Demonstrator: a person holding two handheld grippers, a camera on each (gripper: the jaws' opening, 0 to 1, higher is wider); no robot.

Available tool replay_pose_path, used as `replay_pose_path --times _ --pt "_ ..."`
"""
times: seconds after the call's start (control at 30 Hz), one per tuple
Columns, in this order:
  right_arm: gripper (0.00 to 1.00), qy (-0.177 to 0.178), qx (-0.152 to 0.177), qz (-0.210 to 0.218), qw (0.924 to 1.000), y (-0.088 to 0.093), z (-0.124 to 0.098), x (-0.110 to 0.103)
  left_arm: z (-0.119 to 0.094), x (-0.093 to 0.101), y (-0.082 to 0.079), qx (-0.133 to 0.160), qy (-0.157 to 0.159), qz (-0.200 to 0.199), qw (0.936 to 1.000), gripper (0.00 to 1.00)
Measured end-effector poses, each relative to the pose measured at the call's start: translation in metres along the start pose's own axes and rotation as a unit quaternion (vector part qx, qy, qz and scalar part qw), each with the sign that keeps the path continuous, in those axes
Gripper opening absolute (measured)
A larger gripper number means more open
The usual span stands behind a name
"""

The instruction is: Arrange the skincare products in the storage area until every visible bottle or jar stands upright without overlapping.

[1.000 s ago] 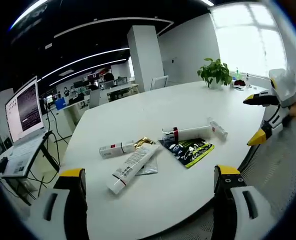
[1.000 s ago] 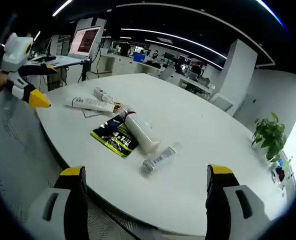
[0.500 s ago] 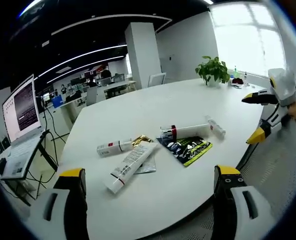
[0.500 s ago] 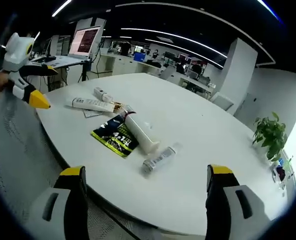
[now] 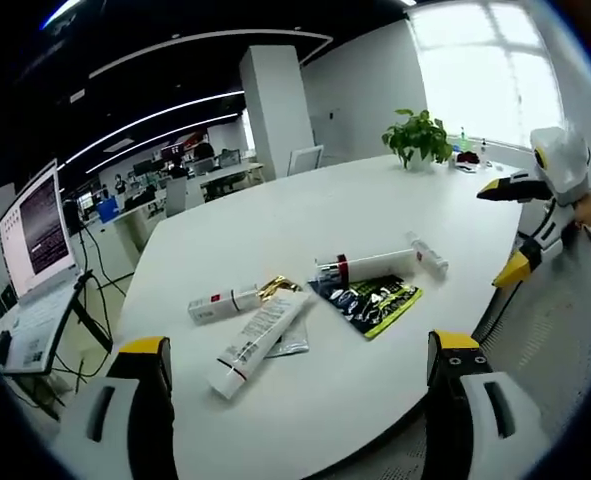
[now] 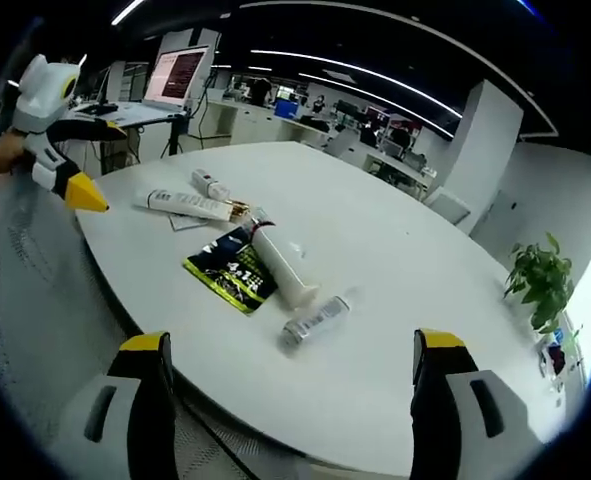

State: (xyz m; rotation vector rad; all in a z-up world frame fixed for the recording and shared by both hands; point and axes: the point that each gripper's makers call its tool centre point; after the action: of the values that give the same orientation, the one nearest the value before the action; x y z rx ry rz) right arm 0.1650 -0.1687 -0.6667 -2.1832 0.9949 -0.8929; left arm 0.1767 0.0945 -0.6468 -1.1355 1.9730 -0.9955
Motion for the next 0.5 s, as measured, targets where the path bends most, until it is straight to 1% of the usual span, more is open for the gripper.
replay_pose_path --times 0.13,0.23,0.37,0.5 --pt "1.0 -0.004 0.002 -0.006 1.0 -0.003 0.001 0.001 0.002 0.001 -0.006 0.007 0.001 0.013 0.9999 0.99" --pt "1.0 -0.013 -0.008 -0.018 0.9997 -0.003 0.005 -0.001 0.004 0.001 -0.011 0.017 0.0 0.017 0.9997 0.99" --pt "1.0 -0.019 -0.016 -0.035 0.9991 -0.003 0.008 -0.003 0.011 0.003 -0.014 0.019 0.009 0.018 0.9996 0.99" --pt "1.0 -0.029 -0.022 -0.035 0.9987 -0.003 0.01 -0.002 0.014 0.004 -0.017 0.022 0.013 0.017 0.9995 0.99"
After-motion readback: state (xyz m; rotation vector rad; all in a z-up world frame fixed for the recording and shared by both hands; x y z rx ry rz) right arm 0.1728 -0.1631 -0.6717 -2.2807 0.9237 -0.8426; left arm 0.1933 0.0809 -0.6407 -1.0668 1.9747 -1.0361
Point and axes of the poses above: the point that each gripper's makers call its tool centre point, and the gripper's own axes: z roughly forward along the fingers, x roughly to its right, y roughly out of its underside, and after that the axes turned 4 degrees about -x, right-handed
